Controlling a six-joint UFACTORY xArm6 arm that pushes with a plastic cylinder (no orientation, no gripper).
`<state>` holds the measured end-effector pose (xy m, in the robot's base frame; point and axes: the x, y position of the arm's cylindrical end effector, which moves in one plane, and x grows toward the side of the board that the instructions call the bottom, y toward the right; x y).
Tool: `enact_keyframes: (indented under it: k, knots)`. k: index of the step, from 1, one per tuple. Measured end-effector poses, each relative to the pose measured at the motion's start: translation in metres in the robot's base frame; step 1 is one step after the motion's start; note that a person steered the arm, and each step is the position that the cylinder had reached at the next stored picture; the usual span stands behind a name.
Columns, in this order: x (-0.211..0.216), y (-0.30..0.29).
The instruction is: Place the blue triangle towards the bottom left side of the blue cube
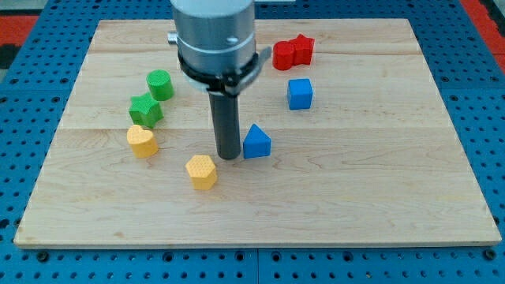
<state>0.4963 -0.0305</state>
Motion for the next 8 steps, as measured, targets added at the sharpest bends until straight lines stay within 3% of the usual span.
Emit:
enact_keyframes:
  k: [1,3,4,6,8]
  knots:
    - [0.000,0.030]
    - [-0.063,0.032]
    - [-0.055,0.053]
    - [0.001,0.069]
    - [-0.042,0.071]
